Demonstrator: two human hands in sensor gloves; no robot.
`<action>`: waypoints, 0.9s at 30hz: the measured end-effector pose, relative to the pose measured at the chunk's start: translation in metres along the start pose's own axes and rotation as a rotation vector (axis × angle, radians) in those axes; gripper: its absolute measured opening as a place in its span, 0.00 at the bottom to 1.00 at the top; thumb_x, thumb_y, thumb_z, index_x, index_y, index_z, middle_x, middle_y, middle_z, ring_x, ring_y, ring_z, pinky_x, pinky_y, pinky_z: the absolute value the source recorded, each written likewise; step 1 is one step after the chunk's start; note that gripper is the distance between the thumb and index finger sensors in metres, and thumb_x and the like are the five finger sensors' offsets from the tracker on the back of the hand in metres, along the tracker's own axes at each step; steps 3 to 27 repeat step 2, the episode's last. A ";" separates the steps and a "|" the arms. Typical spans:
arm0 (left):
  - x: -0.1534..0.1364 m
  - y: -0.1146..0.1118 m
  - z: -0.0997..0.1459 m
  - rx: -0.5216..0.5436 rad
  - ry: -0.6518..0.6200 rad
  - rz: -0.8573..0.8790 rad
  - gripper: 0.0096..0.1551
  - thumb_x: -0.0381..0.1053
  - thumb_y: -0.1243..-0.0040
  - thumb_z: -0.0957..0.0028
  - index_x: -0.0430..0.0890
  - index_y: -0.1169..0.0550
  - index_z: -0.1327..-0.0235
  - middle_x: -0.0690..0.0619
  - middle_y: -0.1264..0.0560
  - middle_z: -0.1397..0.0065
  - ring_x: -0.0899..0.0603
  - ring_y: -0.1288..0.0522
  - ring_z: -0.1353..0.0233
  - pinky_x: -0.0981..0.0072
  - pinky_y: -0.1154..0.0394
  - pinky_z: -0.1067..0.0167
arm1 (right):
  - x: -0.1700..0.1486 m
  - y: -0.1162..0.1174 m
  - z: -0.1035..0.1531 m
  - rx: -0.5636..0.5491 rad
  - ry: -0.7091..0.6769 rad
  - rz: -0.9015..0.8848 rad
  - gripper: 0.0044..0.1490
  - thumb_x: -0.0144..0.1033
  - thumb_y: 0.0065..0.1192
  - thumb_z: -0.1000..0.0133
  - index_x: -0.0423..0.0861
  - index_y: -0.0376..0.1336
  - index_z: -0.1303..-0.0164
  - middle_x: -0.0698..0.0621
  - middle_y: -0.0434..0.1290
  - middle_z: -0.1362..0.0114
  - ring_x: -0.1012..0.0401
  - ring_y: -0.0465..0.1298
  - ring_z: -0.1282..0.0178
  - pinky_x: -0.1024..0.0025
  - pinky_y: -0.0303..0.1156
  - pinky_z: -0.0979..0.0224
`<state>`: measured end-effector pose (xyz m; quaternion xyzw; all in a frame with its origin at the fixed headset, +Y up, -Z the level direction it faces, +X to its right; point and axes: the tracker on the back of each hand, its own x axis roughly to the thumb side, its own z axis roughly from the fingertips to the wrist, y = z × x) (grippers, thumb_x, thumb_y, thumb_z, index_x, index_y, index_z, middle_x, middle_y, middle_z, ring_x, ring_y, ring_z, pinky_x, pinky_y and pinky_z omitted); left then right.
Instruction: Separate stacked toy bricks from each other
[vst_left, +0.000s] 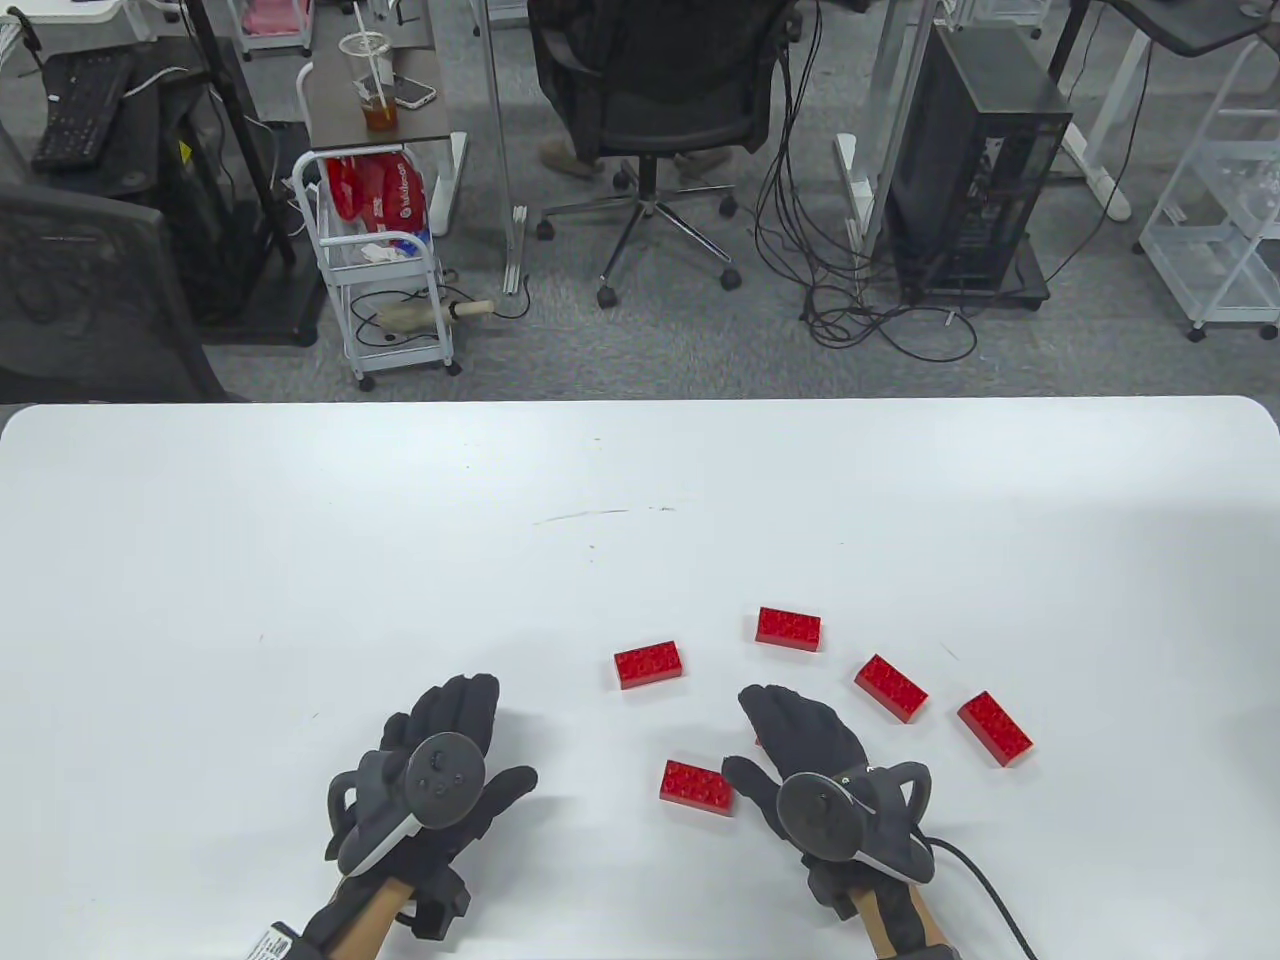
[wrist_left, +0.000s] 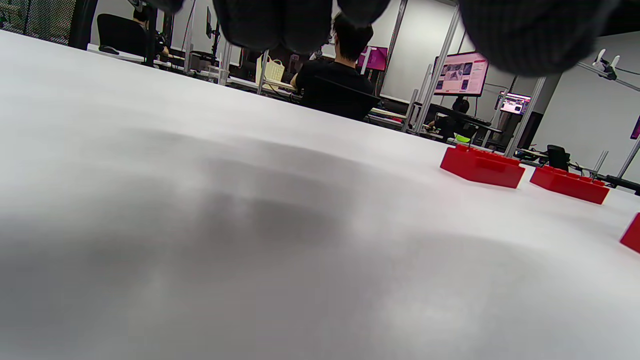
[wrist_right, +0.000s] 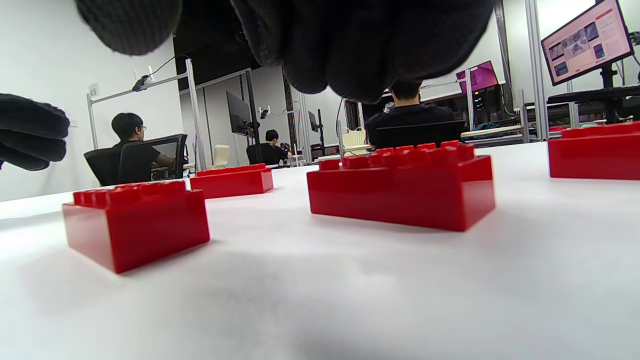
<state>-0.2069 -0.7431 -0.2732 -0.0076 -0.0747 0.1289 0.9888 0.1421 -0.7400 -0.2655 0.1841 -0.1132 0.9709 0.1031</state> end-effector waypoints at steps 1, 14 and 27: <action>-0.001 -0.001 0.000 -0.002 0.003 0.002 0.60 0.74 0.47 0.57 0.49 0.48 0.13 0.42 0.43 0.11 0.31 0.40 0.14 0.32 0.43 0.22 | 0.000 0.000 0.000 0.002 -0.002 -0.003 0.47 0.60 0.50 0.42 0.44 0.55 0.17 0.40 0.65 0.18 0.43 0.72 0.24 0.42 0.70 0.28; -0.002 -0.001 -0.001 -0.005 0.010 0.000 0.60 0.74 0.47 0.57 0.49 0.48 0.13 0.42 0.43 0.11 0.32 0.40 0.14 0.32 0.43 0.22 | 0.000 0.001 0.000 0.003 -0.003 -0.004 0.47 0.60 0.50 0.42 0.44 0.55 0.17 0.40 0.65 0.18 0.43 0.72 0.24 0.42 0.70 0.28; -0.002 -0.001 -0.001 -0.005 0.010 0.000 0.60 0.74 0.47 0.57 0.49 0.48 0.13 0.42 0.43 0.11 0.32 0.40 0.14 0.32 0.43 0.22 | 0.000 0.001 0.000 0.003 -0.003 -0.004 0.47 0.60 0.50 0.42 0.44 0.55 0.17 0.40 0.65 0.18 0.43 0.72 0.24 0.42 0.70 0.28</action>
